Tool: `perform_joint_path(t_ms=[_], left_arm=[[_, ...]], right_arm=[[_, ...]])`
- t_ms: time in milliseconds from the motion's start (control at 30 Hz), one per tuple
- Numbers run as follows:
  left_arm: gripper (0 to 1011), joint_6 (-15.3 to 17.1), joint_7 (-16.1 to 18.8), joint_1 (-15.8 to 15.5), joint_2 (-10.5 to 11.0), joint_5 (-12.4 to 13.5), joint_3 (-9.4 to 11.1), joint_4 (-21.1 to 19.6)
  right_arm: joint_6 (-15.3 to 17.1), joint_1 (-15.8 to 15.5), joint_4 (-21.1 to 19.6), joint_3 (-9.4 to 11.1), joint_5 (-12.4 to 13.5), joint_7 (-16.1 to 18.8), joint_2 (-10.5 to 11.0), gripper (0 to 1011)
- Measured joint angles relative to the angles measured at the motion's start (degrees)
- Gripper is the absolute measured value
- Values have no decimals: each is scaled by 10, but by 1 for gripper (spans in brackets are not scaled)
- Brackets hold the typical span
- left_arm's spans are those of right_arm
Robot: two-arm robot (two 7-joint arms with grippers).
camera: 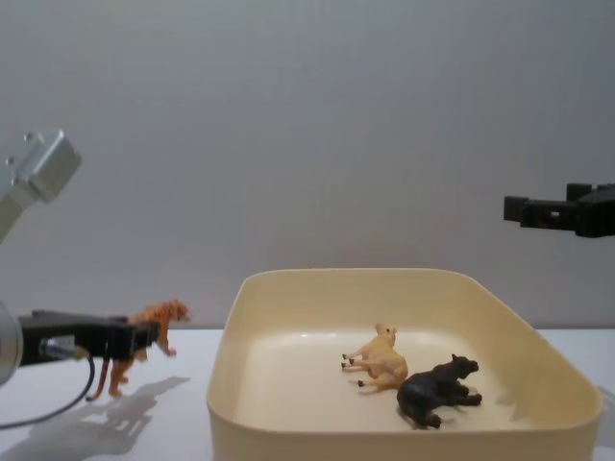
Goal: Pick up the toy alternately with two hands and place it into the central storage box.
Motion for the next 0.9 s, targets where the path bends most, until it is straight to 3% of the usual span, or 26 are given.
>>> perform_joint_path(t_ms=[433, 900], left_arm=[[289, -46, 4, -44, -13, 20, -14, 4], [288, -47, -91, -122, -31, 28, -27, 26]], right_arm=[[0, 0, 0, 0, 0, 0, 0, 1001], [0, 0, 0, 0, 0, 0, 0, 1001]])
